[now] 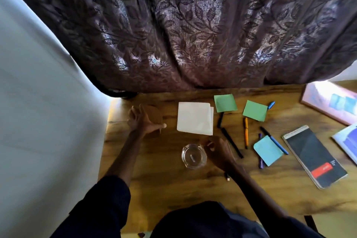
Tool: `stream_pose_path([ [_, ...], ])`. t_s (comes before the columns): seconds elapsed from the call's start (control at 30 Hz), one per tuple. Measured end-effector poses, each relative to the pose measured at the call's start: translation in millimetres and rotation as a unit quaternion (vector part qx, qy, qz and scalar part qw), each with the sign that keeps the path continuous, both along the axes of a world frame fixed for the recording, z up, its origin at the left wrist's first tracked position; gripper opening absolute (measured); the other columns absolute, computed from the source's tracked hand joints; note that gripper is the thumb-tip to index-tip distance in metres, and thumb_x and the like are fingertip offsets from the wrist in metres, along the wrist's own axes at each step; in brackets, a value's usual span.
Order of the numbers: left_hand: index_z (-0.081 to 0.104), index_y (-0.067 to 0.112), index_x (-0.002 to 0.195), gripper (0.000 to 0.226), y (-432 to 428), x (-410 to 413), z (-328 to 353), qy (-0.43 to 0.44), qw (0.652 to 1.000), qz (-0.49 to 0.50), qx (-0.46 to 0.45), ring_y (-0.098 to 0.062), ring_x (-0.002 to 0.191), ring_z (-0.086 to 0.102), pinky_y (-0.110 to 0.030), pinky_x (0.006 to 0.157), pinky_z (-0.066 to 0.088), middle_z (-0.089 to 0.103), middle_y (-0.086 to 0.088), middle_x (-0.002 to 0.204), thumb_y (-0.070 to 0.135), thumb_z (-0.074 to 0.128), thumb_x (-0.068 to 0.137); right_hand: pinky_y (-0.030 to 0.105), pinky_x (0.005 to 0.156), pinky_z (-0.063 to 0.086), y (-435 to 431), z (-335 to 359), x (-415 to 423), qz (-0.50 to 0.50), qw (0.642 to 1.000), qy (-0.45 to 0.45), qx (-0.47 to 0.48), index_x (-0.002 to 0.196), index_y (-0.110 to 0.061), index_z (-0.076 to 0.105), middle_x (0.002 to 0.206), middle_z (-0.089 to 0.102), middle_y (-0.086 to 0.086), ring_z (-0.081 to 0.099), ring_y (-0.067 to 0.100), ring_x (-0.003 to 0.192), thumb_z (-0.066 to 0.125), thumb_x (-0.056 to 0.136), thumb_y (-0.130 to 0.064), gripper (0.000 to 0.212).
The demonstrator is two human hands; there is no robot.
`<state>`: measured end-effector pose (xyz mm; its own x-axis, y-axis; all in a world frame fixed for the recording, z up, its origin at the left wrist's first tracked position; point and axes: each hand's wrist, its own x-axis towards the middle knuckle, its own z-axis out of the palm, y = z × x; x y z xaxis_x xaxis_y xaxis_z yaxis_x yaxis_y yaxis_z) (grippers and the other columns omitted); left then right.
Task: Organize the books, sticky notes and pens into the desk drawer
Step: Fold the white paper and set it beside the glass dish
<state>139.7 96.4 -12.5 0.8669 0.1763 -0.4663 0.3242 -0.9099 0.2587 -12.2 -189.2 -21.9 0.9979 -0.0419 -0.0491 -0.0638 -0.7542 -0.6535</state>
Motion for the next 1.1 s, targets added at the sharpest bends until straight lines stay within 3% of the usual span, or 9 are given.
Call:
stream_pose_path([
  [0.2, -0.015, 0.013, 0.158, 0.153, -13, -12, 17, -0.006, 1.000, -0.010, 0.003, -0.041, 0.153, -0.006, -0.054, 0.123, 0.016, -0.005, -0.021, 0.166, 0.067, 0.086, 0.056, 0.031, 0.059, 0.059, -3, 4, -1, 0.011, 1.000, -0.003, 0.005, 0.088, -0.019, 0.073, 0.085, 0.073, -0.009, 0.068, 0.003, 0.072, 0.069, 0.081, -0.001, 0.019],
  [0.33, -0.001, 0.010, 0.159, 0.151, -30, -40, 27, -0.093, 0.992, 0.024, -0.087, -0.040, 0.151, 0.006, -0.053, 0.122, 0.020, 0.007, -0.019, 0.164, 0.064, 0.090, 0.051, 0.028, 0.065, 0.060, -8, 16, -4, 0.005, 0.999, -0.008, 0.034, 0.089, -0.015, 0.073, 0.087, 0.073, -0.008, 0.068, 0.003, 0.073, 0.069, 0.084, 0.000, 0.017],
  [0.43, 0.004, 0.015, 0.158, 0.152, -54, -67, 34, -0.165, 0.974, -0.015, -0.156, -0.036, 0.148, 0.013, -0.052, 0.119, 0.024, 0.012, -0.015, 0.162, 0.063, 0.092, 0.045, 0.014, 0.067, 0.055, -9, 31, -5, -0.016, 0.997, -0.028, 0.071, 0.095, -0.017, 0.069, 0.093, 0.072, -0.007, 0.066, -0.003, 0.078, 0.071, 0.091, -0.014, 0.005],
  [0.5, 0.007, 0.020, 0.157, 0.149, -75, -85, 37, -0.187, 0.961, -0.062, -0.192, -0.033, 0.144, 0.020, -0.052, 0.113, 0.034, 0.017, -0.011, 0.159, 0.067, 0.090, 0.042, 0.006, 0.066, 0.048, -8, 46, -1, -0.043, 0.994, -0.005, 0.099, 0.107, -0.019, 0.068, 0.102, 0.071, -0.010, 0.065, -0.006, 0.085, 0.066, 0.094, -0.041, 0.026],
  [0.6, 0.016, 0.020, 0.155, 0.144, -110, -106, 39, -0.228, 0.938, -0.125, -0.228, -0.027, 0.135, 0.031, -0.050, 0.100, 0.048, 0.025, -0.007, 0.151, 0.067, 0.088, 0.040, 0.011, 0.068, 0.050, -10, 66, 1, -0.049, 0.988, 0.048, 0.138, 0.129, -0.021, 0.057, 0.114, 0.065, -0.013, 0.066, 0.000, 0.096, 0.063, 0.084, -0.067, 0.064],
  [0.7, 0.020, 0.014, 0.154, 0.137, -143, -121, 43, -0.268, 0.915, -0.152, -0.259, -0.021, 0.133, 0.030, -0.047, 0.100, 0.048, 0.026, -0.009, 0.149, 0.063, 0.085, 0.044, 0.014, 0.070, 0.048, -22, 73, -1, -0.074, 0.992, 0.036, 0.098, 0.132, -0.021, 0.053, 0.117, 0.066, -0.009, 0.065, 0.007, 0.096, 0.077, 0.081, -0.052, 0.065],
  [0.87, 0.029, 0.021, 0.150, 0.116, -167, -128, 38, -0.312, 0.892, -0.199, -0.260, -0.020, 0.137, 0.038, -0.045, 0.105, 0.047, 0.034, -0.003, 0.152, 0.084, 0.070, 0.062, 0.031, 0.075, 0.058, -64, 78, -12, -0.109, 0.991, 0.004, 0.081, 0.131, -0.015, 0.048, 0.120, 0.069, 0.005, 0.069, 0.021, 0.104, 0.088, 0.075, -0.023, 0.070],
  [1.0, 0.044, 0.020, 0.140, 0.071, -162, -131, 21, -0.314, 0.886, -0.179, -0.291, -0.018, 0.139, 0.036, -0.034, 0.107, 0.043, 0.031, -0.004, 0.152, 0.065, 0.060, 0.087, 0.026, 0.081, 0.040, -96, 80, -25, -0.069, 0.997, 0.021, -0.021, 0.134, -0.017, 0.057, 0.124, 0.066, 0.007, 0.062, 0.026, 0.113, 0.076, 0.080, -0.006, 0.058],
  [1.1, 0.056, 0.014, 0.126, 0.052, -149, -133, 0, -0.331, 0.889, -0.187, -0.254, -0.023, 0.134, 0.042, -0.032, 0.104, 0.047, 0.040, -0.009, 0.144, 0.051, 0.058, 0.089, 0.025, 0.081, 0.043, -111, 69, -37, -0.036, 0.997, 0.042, -0.053, 0.124, -0.016, 0.065, 0.124, 0.065, 0.008, 0.061, 0.027, 0.116, 0.073, 0.077, 0.004, 0.052],
])
